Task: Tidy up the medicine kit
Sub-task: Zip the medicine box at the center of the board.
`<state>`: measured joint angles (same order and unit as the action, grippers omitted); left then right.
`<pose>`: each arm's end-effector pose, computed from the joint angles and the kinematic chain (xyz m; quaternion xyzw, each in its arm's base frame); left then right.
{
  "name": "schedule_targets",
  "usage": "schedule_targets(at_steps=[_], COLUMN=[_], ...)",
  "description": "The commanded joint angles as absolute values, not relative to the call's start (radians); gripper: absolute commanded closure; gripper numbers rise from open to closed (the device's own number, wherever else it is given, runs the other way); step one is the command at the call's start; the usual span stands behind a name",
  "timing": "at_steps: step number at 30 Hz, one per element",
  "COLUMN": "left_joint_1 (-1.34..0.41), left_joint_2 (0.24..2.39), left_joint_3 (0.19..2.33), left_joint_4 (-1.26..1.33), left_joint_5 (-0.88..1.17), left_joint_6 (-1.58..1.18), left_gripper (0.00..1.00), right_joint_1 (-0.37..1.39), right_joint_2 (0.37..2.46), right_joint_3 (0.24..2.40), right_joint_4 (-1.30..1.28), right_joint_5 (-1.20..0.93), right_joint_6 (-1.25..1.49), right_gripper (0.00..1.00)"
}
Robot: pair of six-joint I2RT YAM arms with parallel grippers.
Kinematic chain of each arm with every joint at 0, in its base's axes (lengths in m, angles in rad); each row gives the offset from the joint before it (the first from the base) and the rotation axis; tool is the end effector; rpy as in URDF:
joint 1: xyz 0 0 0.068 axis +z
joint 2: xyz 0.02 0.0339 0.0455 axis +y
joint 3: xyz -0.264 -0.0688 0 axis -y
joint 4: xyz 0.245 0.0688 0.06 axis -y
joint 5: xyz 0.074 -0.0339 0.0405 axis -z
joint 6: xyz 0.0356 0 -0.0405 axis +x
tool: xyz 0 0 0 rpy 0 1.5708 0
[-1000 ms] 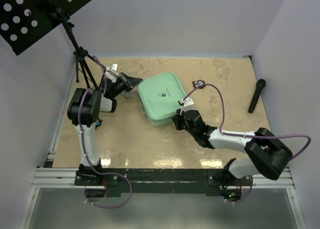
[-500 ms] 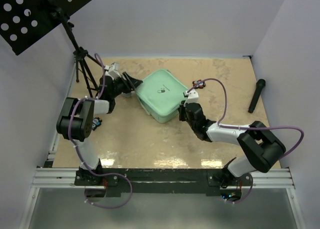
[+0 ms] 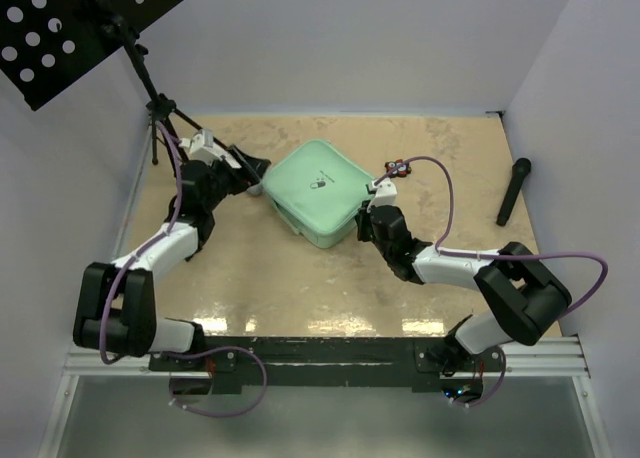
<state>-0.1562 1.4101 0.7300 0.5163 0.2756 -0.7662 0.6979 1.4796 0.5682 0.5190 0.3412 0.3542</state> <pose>0.3075 -0.0582 0.2490 -0.1421 0.7472 -0.3790 0.5272 0.2320 0.1791 0.1784 -0.0472 0.8234 0.1529 0.5445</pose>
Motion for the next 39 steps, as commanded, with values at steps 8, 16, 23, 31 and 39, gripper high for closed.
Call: schedule_targets(at_steps=[8, 16, 23, 31, 39], left_joint_1=[-0.228, -0.377, -0.394, -0.396, -0.399], left_joint_2=[1.155, 1.203, 1.281, 1.454, 1.525], left_joint_3=[0.47, 0.457, 0.593, 0.689, 0.724], left_joint_4=[0.402, 0.308, 0.147, 0.106, 0.11], left_joint_5=[0.216, 0.103, 0.003, -0.028, -0.028], left_joint_6=[-0.89, -0.87, -0.772, -0.758, -0.765], left_gripper=[0.1, 0.2, 0.26, 0.33, 0.38], right_joint_1=[0.703, 0.701, 0.703, 0.703, 0.703], right_joint_2=[1.462, 1.47, 1.457, 1.45, 1.45], right_joint_3=[0.604, 0.618, 0.617, 0.62, 0.621], right_joint_4=[0.652, 0.634, 0.617, 0.607, 0.604], right_joint_5=[0.299, 0.282, 0.285, 0.281, 0.285], right_joint_6=[0.351, 0.348, 0.345, 0.345, 0.325], right_gripper=[1.0, 1.0, 1.0, 1.0, 1.0])
